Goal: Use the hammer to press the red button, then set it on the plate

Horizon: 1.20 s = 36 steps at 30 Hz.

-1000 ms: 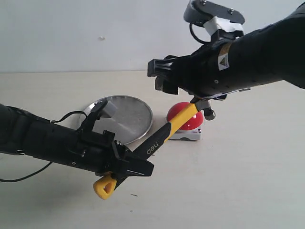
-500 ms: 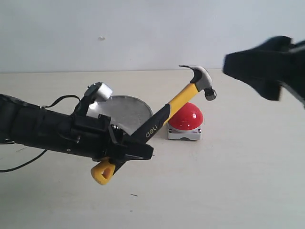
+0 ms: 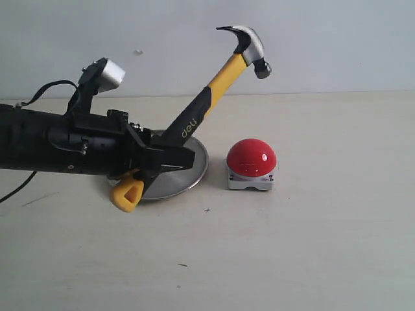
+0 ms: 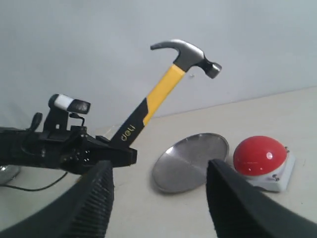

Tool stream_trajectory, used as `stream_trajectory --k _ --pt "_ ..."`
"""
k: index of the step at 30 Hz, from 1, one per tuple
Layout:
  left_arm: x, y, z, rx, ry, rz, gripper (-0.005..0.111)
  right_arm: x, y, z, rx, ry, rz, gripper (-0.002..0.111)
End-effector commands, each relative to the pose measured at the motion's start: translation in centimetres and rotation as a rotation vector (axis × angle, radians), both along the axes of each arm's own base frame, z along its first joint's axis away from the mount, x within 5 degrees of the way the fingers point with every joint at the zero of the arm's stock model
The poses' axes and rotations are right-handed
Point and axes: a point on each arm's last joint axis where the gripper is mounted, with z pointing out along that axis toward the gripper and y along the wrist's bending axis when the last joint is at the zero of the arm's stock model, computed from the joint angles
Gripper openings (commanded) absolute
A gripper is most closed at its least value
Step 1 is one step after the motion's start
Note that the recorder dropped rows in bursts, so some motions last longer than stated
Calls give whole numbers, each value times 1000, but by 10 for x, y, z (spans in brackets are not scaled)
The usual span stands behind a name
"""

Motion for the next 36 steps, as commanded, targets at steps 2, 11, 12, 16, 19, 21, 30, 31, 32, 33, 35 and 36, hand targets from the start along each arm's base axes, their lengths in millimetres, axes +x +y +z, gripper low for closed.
stream_trajectory --k 2,11,12,16,19,21,30,31,32,33,35,36 --pt "-6 5 15 47 -13 34 0 1 0 -28 -34 64 -6 45" --pt "-13 7 29 16 -15 28 0 1 5 -47 -87 -59 51 0" --pt "-14 7 30 14 -13 32 0 1 6 -46 -117 -96 58 0" --pt "-15 8 33 14 -20 37 0 -1 8 -38 -211 -250 77 0" --pt "-16 8 34 17 -13 50 0 0 8 -38 -268 -271 75 0" --pt "-17 5 32 54 -26 76 0 0 7 -41 -317 -262 72 0" --pt "-12 2 26 183 -84 256 0 1 5 -50 -294 -130 58 0" --pt "-12 1 26 187 -91 261 0 1 5 -50 -265 -115 56 0" --pt "-12 1 26 191 -97 267 0 1 5 -50 -254 -109 56 0" --pt "-12 1 26 195 -103 275 0 1 5 -50 -250 -107 55 0" --pt "-12 1 25 214 -124 267 0 1 5 -50 -250 -107 55 0" --pt "-13 0 25 218 -128 253 0 1 5 -50 -250 -107 55 0"
